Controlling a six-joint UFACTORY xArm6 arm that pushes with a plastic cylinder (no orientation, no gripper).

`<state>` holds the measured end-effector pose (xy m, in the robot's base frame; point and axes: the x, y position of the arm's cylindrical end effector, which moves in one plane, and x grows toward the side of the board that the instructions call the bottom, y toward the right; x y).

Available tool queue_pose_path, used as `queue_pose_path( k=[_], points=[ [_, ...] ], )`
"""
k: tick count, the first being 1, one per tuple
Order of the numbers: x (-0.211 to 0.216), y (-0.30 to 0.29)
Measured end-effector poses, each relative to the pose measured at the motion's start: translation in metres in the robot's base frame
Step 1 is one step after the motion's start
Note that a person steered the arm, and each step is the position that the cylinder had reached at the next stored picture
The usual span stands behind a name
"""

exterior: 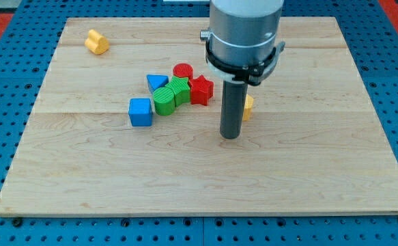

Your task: Move the yellow hexagon to the top center

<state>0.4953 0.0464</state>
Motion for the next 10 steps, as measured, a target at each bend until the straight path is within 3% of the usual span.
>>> queue_pose_path(
  k=[1,2,3,4,5,7,8,9,10],
  points=[
    [-0.031,0.024],
    [-0.111,0.001],
    [-0.154,0.012],
    [-0.132,0.027],
    [-0.156,0.050],
    [-0.232,-0.045],
    [-0.250,-0.048],
    [-0.237,-0.055],
    [-0.208,-0.143]
  ],
)
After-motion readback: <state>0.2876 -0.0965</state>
